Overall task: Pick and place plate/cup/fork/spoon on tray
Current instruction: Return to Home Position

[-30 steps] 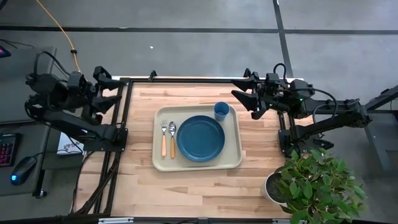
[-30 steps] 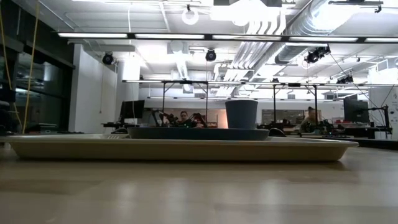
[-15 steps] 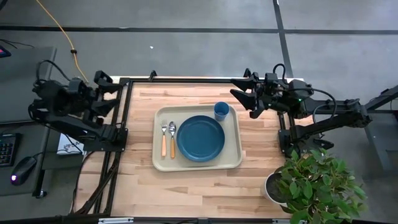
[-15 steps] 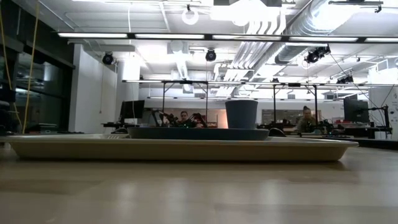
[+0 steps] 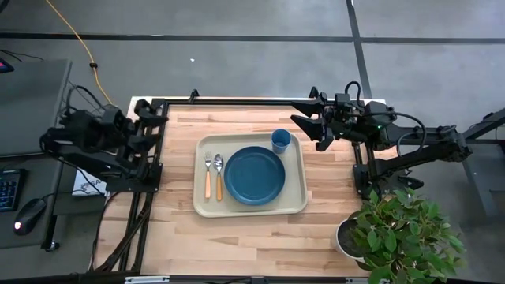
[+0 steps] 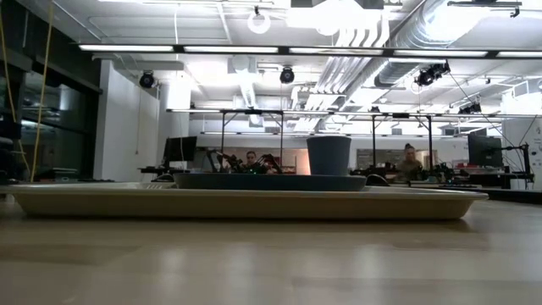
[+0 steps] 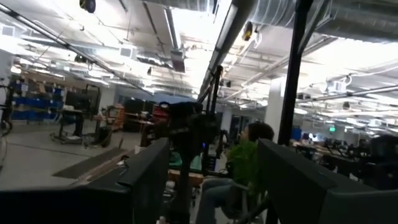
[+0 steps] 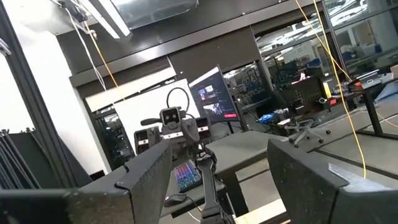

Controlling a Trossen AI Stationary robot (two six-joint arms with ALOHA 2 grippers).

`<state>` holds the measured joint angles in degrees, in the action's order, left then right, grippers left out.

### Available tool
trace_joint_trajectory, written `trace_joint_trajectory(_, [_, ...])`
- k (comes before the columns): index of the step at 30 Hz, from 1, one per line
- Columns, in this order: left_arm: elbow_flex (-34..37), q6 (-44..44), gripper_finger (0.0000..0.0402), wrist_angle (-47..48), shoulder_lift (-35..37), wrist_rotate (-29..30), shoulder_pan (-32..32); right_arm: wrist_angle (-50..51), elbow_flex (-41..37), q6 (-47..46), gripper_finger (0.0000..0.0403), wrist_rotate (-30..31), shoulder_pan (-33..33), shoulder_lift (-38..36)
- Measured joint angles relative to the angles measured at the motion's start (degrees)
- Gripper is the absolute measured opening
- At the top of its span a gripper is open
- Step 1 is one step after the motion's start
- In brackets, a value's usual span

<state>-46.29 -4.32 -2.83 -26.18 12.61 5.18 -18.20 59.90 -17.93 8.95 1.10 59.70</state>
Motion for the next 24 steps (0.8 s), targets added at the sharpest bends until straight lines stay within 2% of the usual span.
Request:
trace_joint_trajectory(3, [1.9, 0.0, 0.0229, -2.7, 0.2, 0.0, -1.4, 0.0, 0.0, 0.0, 0.0254, 0.0, 0.0, 0.0])
trace_joint_trajectory(8, [2.0, 0.4, 0.0228, -1.2, 2.2, -0.1, -6.6, 0.2, 0.0, 0.0, 0.0254, 0.0, 0.0, 0.0])
trace_joint_trajectory(16, [2.0, -3.6, 0.0204, 1.7, 4.7, -4.5, -15.3, 1.3, 0.0, 0.0, 0.0254, 0.0, 0.0, 0.0])
trace_joint_trajectory(24, [2.0, -5.7, 0.0178, 7.1, 4.7, -4.8, -16.5, 1.4, 0.0, 0.0, 0.0254, -0.1, 0.0, 0.0])
